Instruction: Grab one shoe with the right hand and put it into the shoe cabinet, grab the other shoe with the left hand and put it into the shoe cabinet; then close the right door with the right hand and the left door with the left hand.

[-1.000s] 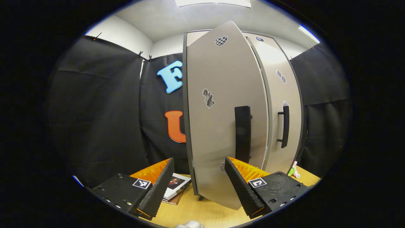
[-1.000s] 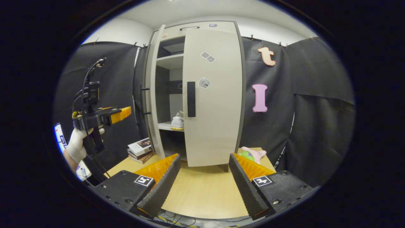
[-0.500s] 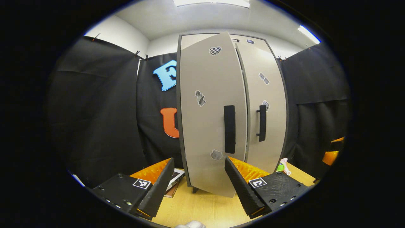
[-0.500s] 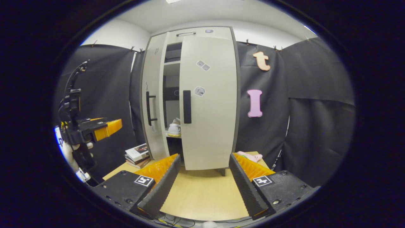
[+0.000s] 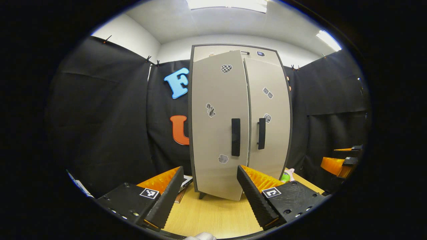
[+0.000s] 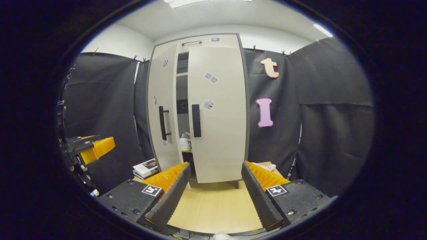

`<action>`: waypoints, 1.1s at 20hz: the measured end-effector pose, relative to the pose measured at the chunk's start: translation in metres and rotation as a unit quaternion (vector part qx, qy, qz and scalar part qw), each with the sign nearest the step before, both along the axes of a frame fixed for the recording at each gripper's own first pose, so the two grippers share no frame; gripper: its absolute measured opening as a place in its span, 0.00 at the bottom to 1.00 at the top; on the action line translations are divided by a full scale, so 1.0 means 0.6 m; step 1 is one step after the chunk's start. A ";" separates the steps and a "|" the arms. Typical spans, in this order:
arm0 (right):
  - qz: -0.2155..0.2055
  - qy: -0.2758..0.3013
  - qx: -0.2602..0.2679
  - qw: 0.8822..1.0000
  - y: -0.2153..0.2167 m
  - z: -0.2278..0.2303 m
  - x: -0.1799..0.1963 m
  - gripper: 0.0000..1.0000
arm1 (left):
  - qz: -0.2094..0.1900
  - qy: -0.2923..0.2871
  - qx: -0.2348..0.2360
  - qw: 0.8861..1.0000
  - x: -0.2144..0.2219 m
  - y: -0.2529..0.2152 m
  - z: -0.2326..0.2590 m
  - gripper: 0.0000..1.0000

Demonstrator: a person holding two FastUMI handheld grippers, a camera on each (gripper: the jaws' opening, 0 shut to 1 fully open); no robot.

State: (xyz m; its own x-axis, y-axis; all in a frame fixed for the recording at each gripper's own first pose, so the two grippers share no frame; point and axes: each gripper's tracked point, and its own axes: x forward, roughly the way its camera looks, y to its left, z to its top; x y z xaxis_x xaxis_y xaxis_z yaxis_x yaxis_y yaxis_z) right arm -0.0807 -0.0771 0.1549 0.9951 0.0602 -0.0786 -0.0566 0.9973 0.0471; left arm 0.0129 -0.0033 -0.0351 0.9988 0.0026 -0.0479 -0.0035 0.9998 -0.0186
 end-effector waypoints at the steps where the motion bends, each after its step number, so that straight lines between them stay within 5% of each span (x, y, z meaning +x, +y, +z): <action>1: 0.002 0.001 -0.003 1.000 0.001 -0.001 0.000 0.99 | 0.002 0.000 0.003 1.000 -0.004 0.003 0.000 0.96; 22: 0.010 -0.011 -0.006 1.000 0.022 0.022 -0.011 0.99 | 0.008 -0.022 0.004 1.000 -0.021 0.012 0.020 0.96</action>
